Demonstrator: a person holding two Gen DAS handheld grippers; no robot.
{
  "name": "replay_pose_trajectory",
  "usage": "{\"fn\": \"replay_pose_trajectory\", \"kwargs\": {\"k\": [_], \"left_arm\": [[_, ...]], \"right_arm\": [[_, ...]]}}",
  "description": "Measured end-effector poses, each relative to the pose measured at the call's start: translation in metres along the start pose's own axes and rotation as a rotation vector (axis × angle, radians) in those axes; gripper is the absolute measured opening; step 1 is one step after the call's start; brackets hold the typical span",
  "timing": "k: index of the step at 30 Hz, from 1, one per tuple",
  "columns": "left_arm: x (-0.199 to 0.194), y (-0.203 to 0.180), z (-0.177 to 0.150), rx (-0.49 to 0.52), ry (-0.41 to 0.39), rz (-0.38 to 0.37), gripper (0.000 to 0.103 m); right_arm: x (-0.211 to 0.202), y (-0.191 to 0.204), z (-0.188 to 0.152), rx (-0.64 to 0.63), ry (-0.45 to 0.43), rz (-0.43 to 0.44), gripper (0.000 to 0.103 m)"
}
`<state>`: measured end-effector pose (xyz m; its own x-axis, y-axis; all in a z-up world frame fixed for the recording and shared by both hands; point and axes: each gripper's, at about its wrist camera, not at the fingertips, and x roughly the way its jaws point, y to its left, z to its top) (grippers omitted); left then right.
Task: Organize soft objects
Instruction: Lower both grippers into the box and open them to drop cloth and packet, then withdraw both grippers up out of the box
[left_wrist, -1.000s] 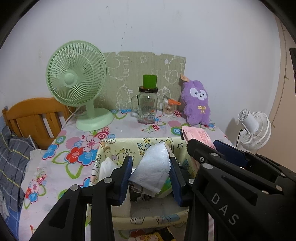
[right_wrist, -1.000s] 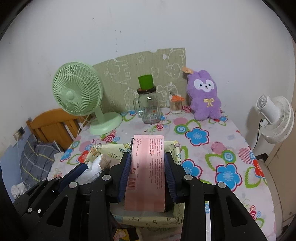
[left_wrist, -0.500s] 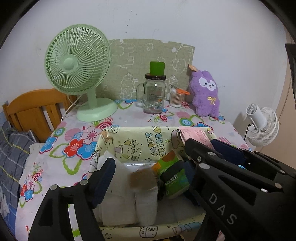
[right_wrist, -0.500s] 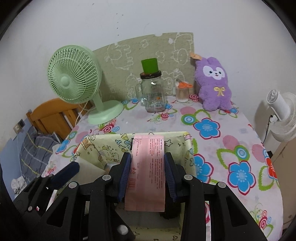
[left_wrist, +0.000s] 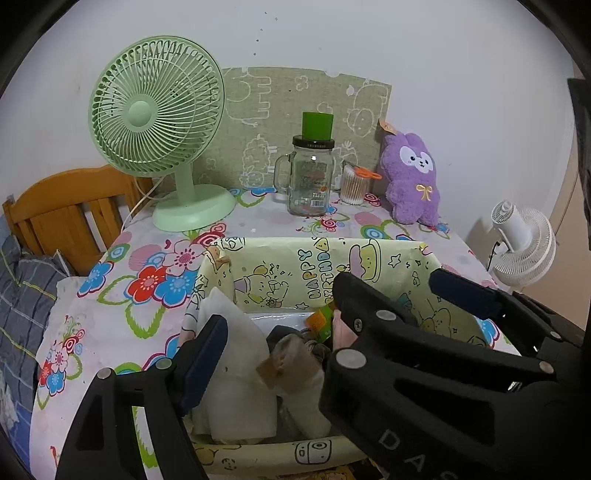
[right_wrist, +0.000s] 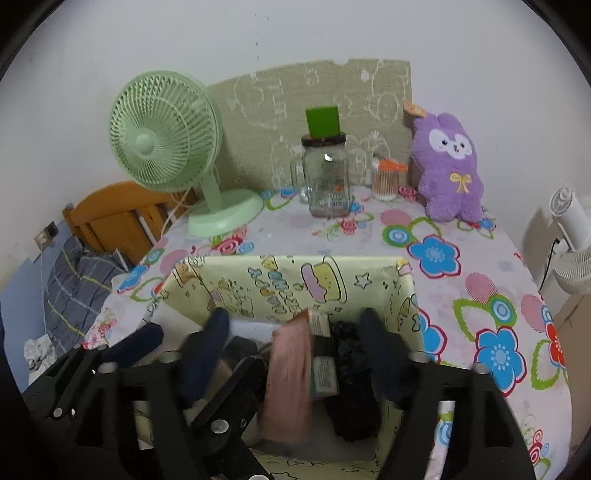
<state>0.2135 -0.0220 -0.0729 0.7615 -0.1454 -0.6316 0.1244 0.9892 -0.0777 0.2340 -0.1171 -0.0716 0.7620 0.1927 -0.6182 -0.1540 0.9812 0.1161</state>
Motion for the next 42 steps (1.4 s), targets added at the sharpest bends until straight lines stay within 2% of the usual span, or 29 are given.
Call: {"fn": "replay_pose_trajectory", "kwargs": {"k": [6,20,42], "left_arm": [[-0.01,-0.002,-0.002,0.004,-0.013,0.029,0.09],[-0.053,-0.012,-0.01,0.003,-0.055,0.026,0.098],[-0.12,-0.038,-0.038,0.028,-0.107,0.033,0.102]], "right_arm": [[-0.009,0.001,-0.001,-0.008,-0.005,-0.007,0.085],[-0.06,0.004,-0.01,-0.005,-0.07,-0.051,0.101],[-0.142,0.004,-0.04,0.019,-0.117,-0.053,0.102]]}}
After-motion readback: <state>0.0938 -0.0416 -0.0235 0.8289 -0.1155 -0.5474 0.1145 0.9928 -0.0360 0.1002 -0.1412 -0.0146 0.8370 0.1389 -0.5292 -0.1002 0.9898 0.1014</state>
